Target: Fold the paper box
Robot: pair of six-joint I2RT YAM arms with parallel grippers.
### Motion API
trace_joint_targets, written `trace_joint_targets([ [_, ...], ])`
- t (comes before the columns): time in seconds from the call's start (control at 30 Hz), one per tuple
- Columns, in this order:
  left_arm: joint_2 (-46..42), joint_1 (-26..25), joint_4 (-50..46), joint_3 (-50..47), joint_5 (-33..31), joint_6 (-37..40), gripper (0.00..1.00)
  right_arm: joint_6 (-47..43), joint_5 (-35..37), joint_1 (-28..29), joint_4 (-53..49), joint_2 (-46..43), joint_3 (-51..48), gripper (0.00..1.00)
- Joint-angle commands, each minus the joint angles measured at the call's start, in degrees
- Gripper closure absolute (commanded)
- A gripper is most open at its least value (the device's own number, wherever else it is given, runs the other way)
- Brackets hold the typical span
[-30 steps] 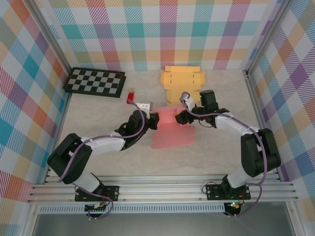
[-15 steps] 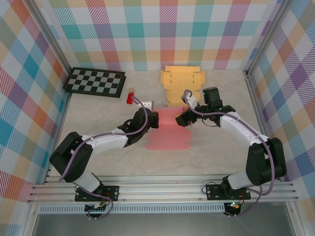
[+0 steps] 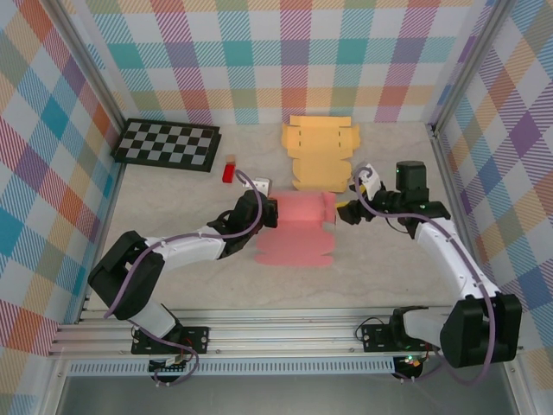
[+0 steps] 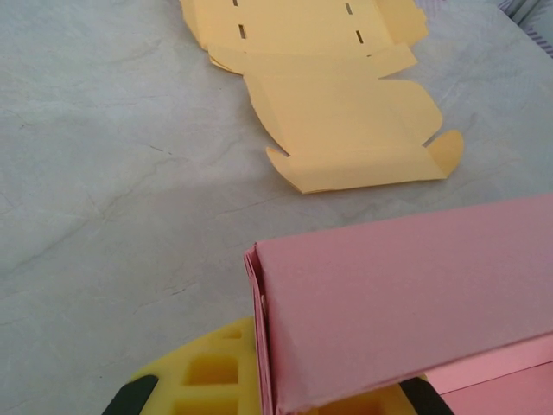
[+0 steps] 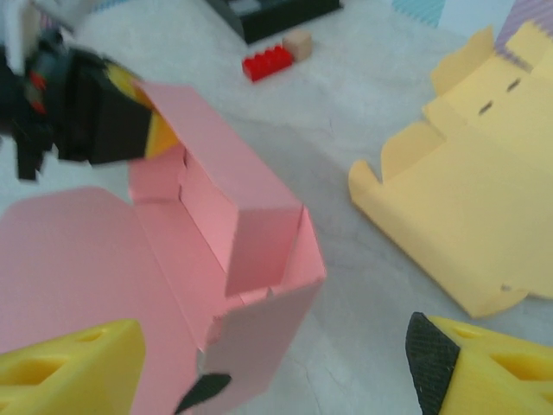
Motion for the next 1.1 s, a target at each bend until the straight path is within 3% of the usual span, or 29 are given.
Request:
trace_joint_targets([
  [0.0, -2.0, -0.4, 2.1, -1.3, 0.6, 3.4, 1.0, -5.8, -1.6, -0.9, 0.5, 2.4, -1.3, 0.22],
  [0.17, -3.1, 0.1, 3.1, -2.4, 1.3, 4.1, 1.0, -8.3, -8.4, -1.2, -2.7, 3.4, -0.7, 0.28],
  [0.43, -5.7, 0.5, 8.3, -5.0, 5.4, 3.6, 1.0, -8.9, -9.6, -0.8, -3.6, 6.1, -0.6, 0.34],
  [0.67, -6.3, 0.7, 8.6, -4.7, 5.0, 2.9, 1.0, -8.6, -12.4, 3.0, -4.5, 8.8, 0.0, 0.38],
  [0.93, -5.7, 0.7, 8.4, -3.9, 4.6, 2.2, 1.0, -6.3, -20.9, 4.5, -4.8, 8.2, 1.6, 0.38],
  [1.07, -4.9, 0.9, 8.0, -3.5, 4.5, 2.3, 1.0, -7.2, -22.7, 4.6, -8.0, 6.7, 3.1, 0.29],
])
